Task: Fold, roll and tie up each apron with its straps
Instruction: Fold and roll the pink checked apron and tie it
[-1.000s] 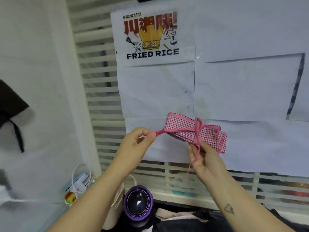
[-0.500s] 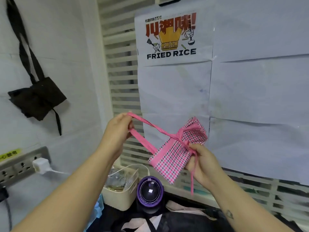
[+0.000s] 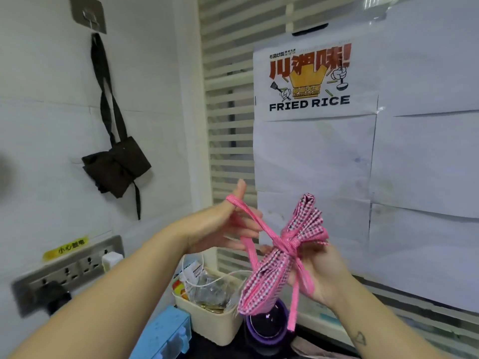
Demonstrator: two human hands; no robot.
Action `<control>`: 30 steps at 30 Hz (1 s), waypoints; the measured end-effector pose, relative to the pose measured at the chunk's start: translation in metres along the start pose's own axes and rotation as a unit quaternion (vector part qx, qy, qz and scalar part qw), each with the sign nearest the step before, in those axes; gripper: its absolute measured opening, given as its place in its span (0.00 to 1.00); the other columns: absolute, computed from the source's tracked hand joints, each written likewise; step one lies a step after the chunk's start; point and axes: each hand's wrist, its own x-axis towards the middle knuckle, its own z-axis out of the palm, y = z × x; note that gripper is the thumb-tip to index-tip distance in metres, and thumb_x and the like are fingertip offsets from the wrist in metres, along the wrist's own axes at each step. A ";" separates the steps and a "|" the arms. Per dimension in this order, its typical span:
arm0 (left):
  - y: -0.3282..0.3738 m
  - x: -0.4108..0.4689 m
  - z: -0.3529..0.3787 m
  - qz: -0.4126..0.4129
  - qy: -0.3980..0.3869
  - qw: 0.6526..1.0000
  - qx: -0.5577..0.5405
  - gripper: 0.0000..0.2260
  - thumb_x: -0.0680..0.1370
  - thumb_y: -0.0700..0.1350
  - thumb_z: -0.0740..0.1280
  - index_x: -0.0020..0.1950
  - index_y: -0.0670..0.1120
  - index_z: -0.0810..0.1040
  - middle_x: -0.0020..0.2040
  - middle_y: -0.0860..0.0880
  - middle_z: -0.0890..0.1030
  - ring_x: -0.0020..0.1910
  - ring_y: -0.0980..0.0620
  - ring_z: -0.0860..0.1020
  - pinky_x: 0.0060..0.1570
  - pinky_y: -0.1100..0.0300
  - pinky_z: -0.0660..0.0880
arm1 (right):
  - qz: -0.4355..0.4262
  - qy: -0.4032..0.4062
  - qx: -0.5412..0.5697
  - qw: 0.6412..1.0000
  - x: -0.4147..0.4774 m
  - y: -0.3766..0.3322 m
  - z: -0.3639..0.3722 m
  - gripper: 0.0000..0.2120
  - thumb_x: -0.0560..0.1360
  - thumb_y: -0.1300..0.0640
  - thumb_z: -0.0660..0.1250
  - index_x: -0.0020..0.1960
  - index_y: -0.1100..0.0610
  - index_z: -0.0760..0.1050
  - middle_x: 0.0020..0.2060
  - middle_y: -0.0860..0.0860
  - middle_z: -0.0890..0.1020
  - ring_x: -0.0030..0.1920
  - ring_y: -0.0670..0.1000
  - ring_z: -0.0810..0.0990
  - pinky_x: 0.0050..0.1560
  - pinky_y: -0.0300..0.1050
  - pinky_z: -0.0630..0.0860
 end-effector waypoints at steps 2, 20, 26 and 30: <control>0.002 0.002 -0.012 0.091 0.105 0.990 0.000 0.33 0.63 0.70 0.58 0.55 0.46 0.77 0.52 0.45 0.82 0.49 0.53 0.82 0.50 0.58 0.79 | 0.009 0.009 -0.003 1.000 0.008 0.011 0.015 0.23 0.42 0.60 0.85 0.31 0.63 0.78 0.30 0.59 0.76 0.29 0.55 0.77 0.36 0.50 0.80; 0.060 -0.033 -0.133 0.045 0.197 0.971 0.127 0.09 0.78 0.33 0.60 0.49 0.43 0.78 0.39 0.47 0.82 0.24 0.58 0.68 0.37 0.62 0.77 | -0.128 0.243 -0.363 0.891 0.117 0.053 0.058 0.17 0.76 0.64 0.60 0.63 0.54 0.71 0.60 0.53 0.76 0.62 0.53 0.73 0.58 0.49 0.69; 0.066 -0.041 -0.165 0.083 0.234 0.958 0.145 0.09 0.78 0.32 0.61 0.47 0.44 0.77 0.32 0.52 0.80 0.28 0.57 0.71 0.34 0.64 0.72 | -0.175 -0.114 -0.548 0.810 0.139 0.047 0.180 0.11 0.74 0.65 0.68 0.39 0.49 0.77 0.44 0.46 0.82 0.49 0.42 0.80 0.54 0.37 0.74; 0.086 -0.059 -0.192 0.133 0.290 0.934 0.162 0.09 0.77 0.32 0.62 0.45 0.45 0.77 0.23 0.56 0.74 0.26 0.56 0.68 0.29 0.66 0.68 | -0.177 -0.137 -0.588 0.777 0.174 0.047 0.217 0.10 0.75 0.64 0.67 0.51 0.52 0.81 0.47 0.52 0.85 0.48 0.48 0.83 0.55 0.42 0.78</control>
